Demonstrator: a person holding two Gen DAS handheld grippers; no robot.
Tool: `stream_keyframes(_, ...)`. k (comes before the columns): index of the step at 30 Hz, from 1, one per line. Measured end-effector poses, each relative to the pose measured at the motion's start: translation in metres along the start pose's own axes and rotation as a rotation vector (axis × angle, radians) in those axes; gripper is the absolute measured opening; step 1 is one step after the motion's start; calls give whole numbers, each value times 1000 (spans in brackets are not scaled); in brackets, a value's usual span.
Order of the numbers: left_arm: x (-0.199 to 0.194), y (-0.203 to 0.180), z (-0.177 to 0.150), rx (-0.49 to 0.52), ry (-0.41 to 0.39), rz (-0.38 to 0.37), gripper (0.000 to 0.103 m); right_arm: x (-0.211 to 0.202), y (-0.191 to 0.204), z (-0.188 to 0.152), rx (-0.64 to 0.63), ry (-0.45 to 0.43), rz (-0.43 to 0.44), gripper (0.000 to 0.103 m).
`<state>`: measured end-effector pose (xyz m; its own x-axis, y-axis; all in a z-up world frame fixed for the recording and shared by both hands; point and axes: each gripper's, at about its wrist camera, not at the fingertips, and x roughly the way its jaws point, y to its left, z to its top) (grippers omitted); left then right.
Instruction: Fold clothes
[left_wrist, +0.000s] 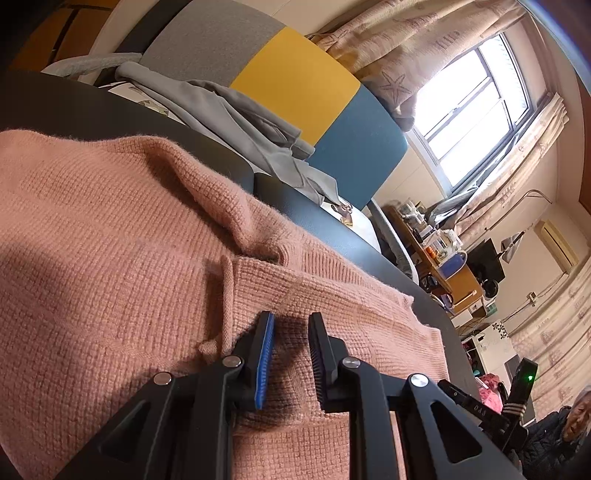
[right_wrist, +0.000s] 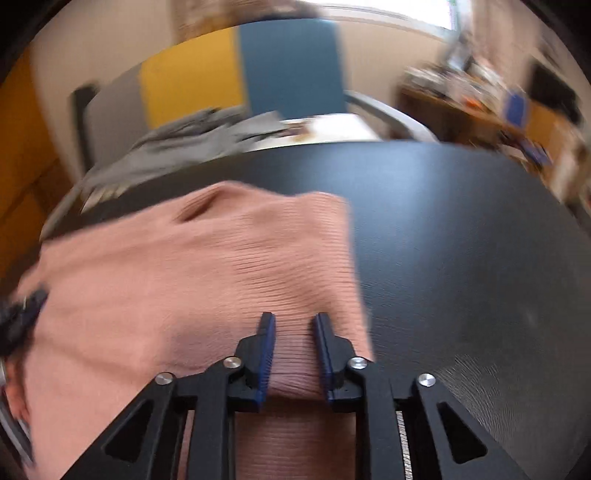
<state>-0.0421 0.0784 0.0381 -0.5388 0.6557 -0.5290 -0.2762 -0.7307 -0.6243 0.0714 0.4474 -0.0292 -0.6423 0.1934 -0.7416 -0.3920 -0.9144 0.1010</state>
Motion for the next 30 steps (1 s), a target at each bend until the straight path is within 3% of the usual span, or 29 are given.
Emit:
stream_keyframes(6, -1, -9, 0, 33, 11, 54, 18, -9, 85, -2, -107, -49, 96, 26)
stream_keyframes(10, -7, -21, 4, 101, 66, 105, 22, -12, 141, -4, -181, -76, 148, 32)
stream_keyframes(12, -23, -18, 7, 117, 72, 89, 22, -4, 158, -8, -236, -62, 107, 40)
stream_keyframes(15, -62, 13, 10, 61, 19, 88, 23, 9, 185, -14, -317, -41, 44, 42)
stream_keyframes(19, -130, 84, 13, -69, -118, 221, 25, 9, 184, -17, -319, -43, 43, 43)
stream_keyframes(24, -220, 150, 16, -104, -263, 437, 32, 8, 173, -17, -278, -40, 91, 44)
stream_keyframes(27, -259, 175, 20, -32, -278, 589, 32, 6, 172, -19, -270, -41, 100, 45)
stream_keyframes(30, -283, 195, 23, 41, -240, 646, 33, 6, 174, -19, -276, -42, 93, 45)
